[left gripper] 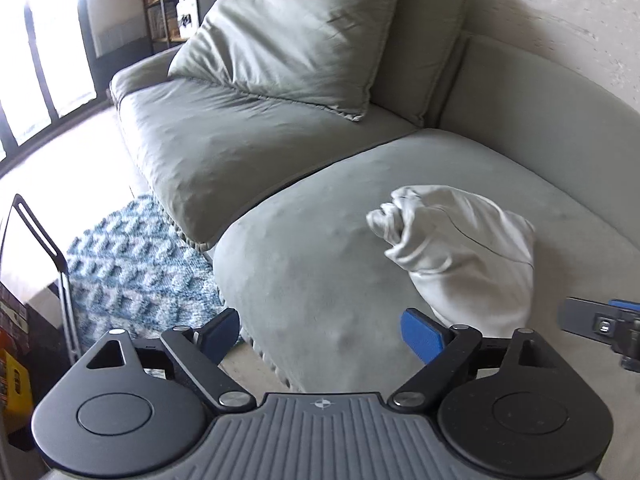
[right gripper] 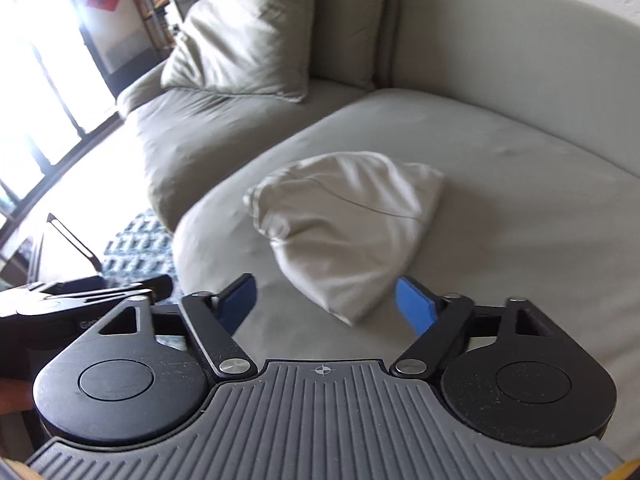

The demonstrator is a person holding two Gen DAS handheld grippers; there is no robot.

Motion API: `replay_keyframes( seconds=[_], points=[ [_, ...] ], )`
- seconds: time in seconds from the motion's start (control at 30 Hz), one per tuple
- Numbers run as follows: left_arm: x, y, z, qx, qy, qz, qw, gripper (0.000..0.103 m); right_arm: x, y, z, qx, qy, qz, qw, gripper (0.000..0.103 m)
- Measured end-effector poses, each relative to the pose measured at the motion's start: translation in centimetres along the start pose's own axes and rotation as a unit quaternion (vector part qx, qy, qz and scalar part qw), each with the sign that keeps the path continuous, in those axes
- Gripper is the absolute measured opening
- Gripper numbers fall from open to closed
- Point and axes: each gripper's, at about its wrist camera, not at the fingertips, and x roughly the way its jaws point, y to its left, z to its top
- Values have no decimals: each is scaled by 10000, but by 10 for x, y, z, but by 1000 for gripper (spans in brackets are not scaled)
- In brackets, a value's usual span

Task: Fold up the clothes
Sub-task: 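Reach the right tool to the white sweatshirt and grasp its edge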

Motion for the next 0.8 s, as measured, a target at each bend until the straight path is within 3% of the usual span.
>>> replay_keyframes(
  seconds=[0.13, 0.23, 0.33, 0.37, 0.4, 0.43, 0.5, 0.6, 0.67, 0.73, 0.8],
  points=[
    [24, 15, 4, -313, 89, 118, 9994, 87, 63, 15, 29, -115, 17, 72, 9999, 77],
    [35, 24, -1, -544, 264, 99, 9981, 87, 111, 27, 49, -133, 108, -49, 9998, 87],
    [39, 29, -11, -703, 453, 46, 9965, 87, 156, 39, 53, -491, 334, -277, 9979, 85],
    [38, 29, -14, -707, 499, 22, 9962, 87, 168, 42, 51, -659, 408, -315, 9965, 47],
    [36, 29, -17, -700, 520, -6, 9962, 87, 171, 40, 50, -620, 411, -319, 9967, 18],
    [33, 30, -19, -694, 541, -35, 9961, 87, 163, 33, 49, -340, 332, -283, 9985, 12],
    [25, 28, -24, -656, 505, -127, 9965, 87, 144, 17, 47, 202, 129, -200, 9995, 11],
    [5, 17, -27, -569, 342, -304, 9973, 87, 60, -31, 44, 1125, -558, 131, 9920, 10],
    [-15, 0, -26, -453, 139, -579, 9972, 87, -14, -73, 32, 1725, -1127, 568, 9769, 10],
    [-35, -22, -26, -276, -62, -892, 9956, 88, -92, -120, 7, 2306, -1728, 803, 9542, 10],
    [-55, -54, -29, 83, -156, -1206, 9925, 88, -144, -167, -35, 3046, -1642, 287, 9378, 12]
  ],
)
